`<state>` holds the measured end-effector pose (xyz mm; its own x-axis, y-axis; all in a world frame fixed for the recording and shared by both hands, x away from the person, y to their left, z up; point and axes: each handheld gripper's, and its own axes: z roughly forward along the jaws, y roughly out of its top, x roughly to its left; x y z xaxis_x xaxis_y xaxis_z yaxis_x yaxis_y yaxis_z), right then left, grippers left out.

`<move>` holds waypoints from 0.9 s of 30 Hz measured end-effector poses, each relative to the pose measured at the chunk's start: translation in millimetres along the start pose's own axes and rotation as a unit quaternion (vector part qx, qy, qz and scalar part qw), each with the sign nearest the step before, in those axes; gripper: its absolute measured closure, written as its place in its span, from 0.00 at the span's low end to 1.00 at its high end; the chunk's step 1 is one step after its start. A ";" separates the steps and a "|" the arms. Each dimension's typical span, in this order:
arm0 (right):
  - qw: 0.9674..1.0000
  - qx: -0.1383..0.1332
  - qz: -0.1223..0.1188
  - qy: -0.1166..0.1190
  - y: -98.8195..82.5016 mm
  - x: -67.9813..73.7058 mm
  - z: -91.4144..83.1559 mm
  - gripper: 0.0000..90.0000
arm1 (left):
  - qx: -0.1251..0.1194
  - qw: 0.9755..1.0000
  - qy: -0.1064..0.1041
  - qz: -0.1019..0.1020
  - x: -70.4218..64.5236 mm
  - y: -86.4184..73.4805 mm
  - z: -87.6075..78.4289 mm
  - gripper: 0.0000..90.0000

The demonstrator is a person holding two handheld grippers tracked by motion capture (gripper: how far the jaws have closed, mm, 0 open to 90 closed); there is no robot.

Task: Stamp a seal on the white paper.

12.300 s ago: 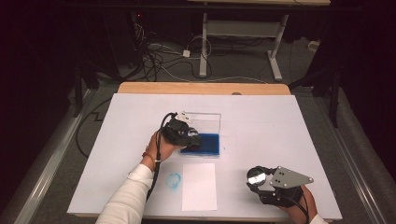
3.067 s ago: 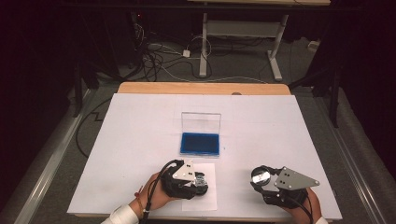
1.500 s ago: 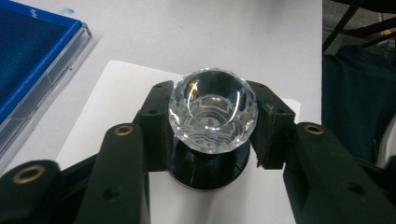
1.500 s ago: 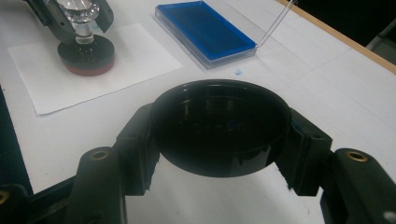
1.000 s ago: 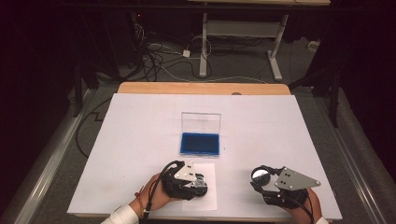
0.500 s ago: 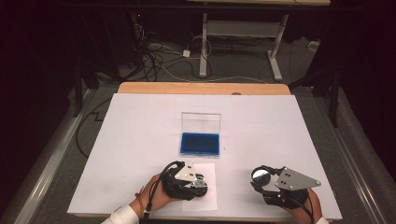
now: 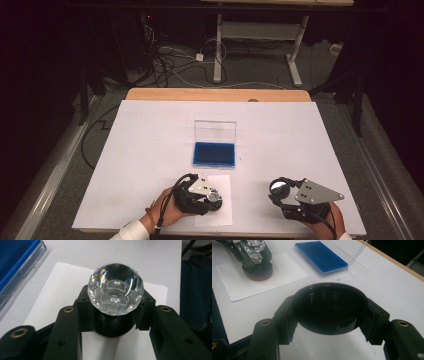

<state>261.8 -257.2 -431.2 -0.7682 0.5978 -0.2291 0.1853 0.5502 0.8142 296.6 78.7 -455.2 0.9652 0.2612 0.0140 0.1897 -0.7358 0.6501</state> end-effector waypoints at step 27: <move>1.000 -0.007 0.005 0.007 0.6 0.7 0.1 0.43 | -0.122 0.990 -0.039 -0.057 15.8 2.1 -23.8 0.80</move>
<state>261.4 -256.4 -430.9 -0.7746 0.5955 -0.2132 0.1854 0.5360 0.8236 308.0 96.2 -435.6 0.9528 0.2772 -0.1233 0.2584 -0.5284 0.8087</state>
